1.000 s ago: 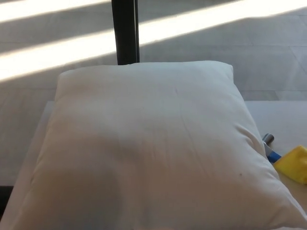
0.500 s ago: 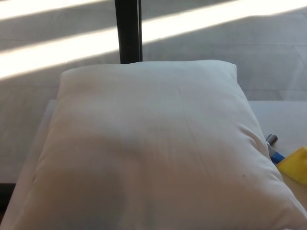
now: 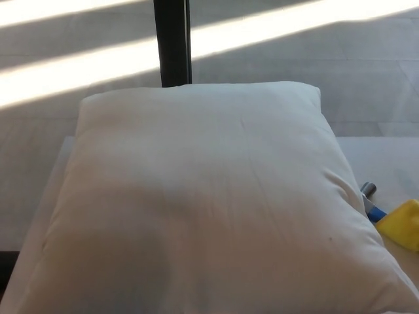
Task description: A hammer is kept on the right hand side and a pillow is kept on the left hand side on the desk infront of the robot and the robot uses its right hand to pick up the hammer and makes a downward swinging motion to hit the pillow
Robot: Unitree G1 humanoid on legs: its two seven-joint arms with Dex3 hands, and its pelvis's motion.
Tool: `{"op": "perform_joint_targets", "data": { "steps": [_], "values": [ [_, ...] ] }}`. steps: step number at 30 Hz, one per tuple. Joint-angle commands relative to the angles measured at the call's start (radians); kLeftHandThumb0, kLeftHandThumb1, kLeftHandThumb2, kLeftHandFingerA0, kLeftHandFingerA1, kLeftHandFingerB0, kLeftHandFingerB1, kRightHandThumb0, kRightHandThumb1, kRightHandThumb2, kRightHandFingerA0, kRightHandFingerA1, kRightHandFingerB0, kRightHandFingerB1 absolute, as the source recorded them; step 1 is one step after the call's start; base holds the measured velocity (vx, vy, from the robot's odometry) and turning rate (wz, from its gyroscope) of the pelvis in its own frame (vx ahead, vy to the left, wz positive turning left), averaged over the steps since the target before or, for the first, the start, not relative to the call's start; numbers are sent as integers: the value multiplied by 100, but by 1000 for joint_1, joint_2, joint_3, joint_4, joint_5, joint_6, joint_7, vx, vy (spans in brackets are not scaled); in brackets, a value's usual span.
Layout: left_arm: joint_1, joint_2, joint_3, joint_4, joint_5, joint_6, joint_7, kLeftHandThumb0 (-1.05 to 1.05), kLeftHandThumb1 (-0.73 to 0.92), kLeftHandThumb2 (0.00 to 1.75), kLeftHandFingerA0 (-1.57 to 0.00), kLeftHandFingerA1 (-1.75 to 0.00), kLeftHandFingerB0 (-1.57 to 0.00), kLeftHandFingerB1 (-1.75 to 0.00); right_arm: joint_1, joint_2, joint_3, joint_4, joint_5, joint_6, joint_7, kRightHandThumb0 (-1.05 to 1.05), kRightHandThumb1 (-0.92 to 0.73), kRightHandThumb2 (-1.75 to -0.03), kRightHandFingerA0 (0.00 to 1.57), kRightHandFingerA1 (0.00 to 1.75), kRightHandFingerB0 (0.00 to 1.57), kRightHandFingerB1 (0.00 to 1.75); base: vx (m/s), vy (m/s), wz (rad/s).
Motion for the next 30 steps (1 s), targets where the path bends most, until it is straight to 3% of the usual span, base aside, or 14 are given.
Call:
{"op": "perform_joint_targets", "data": {
  "steps": [1,6,7,8,9,10,11,16,17,18,21,23,24,30],
  "values": [
    [8,23,-10,18,-16,-36,6,-53,59,58,-78,-54,-67,-48,18,-137,381,-70,-389,24,192,-84,-72,-70,0,0,0,24,0,0,0],
    [11,25,-15,18,-14,-42,-6,-55,59,58,-77,-53,-65,-47,-16,-132,447,-34,-410,42,179,-85,-74,-72,0,0,0,23,0,0,0],
    [8,25,-12,22,-18,-37,-2,-56,57,58,-79,-53,-66,-48,-33,-125,480,-15,-428,57,186,-95,-64,-101,0,11,8,10,0,0,0],
    [7,26,-10,23,-20,-35,2,-55,58,58,-79,-54,-68,-49,-43,-122,504,-1,-444,57,184,-97,-66,-101,0,8,11,11,0,0,0],
    [8,26,-13,21,-17,-37,1,-53,60,58,-76,-53,-68,-48,-51,-115,533,20,-468,44,173,-85,-73,-73,0,0,3,23,0,0,0],
    [10,26,-16,20,-15,-40,-3,-53,60,58,-76,-53,-68,-48,-57,-108,554,35,-483,35,166,-85,-73,-73,0,0,3,23,0,0,0],
    [11,25,-13,21,-18,-42,-7,-51,60,58,-76,-53,-67,-49,-60,-106,568,45,-493,23,164,-94,-61,-100,0,13,9,14,0,0,0],
    [10,21,-15,21,-19,-33,-7,-53,60,58,-78,-53,-65,-46,-52,-98,626,55,-507,-10,149,-105,-68,-102,0,3,12,9,0,0,0],
    [10,20,-14,18,-21,-32,-3,-54,60,58,-82,-53,-65,-46,-49,-101,637,53,-513,-21,149,-87,-75,-67,0,0,7,24,0,0,0],
    [9,19,-12,20,-22,-38,-1,-51,60,58,-79,-54,-66,-49,-51,-98,653,56,-506,-24,177,-101,-66,-104,0,9,15,14,0,0,0],
    [16,19,-8,23,-28,-41,-18,-52,59,58,-74,-53,-63,-47,-58,-90,660,71,-490,-24,180,-97,-65,-101,0,10,6,24,0,0,0],
    [19,19,-8,22,-29,-43,-23,-52,59,58,-74,-53,-63,-47,-61,-87,662,79,-485,-26,181,-97,-65,-101,0,10,6,24,0,0,0],
    [21,16,-10,17,-28,-48,-18,-53,58,58,-79,-53,-73,-51,-75,-78,665,98,-484,-15,182,-92,-63,-99,0,10,5,27,0,0,0],
    [27,10,-29,6,-27,-51,-3,-51,60,58,-76,-53,-69,-51,-120,-44,656,178,-492,2,171,-84,-56,-95,0,17,13,34,0,0,0]
  ]
}}
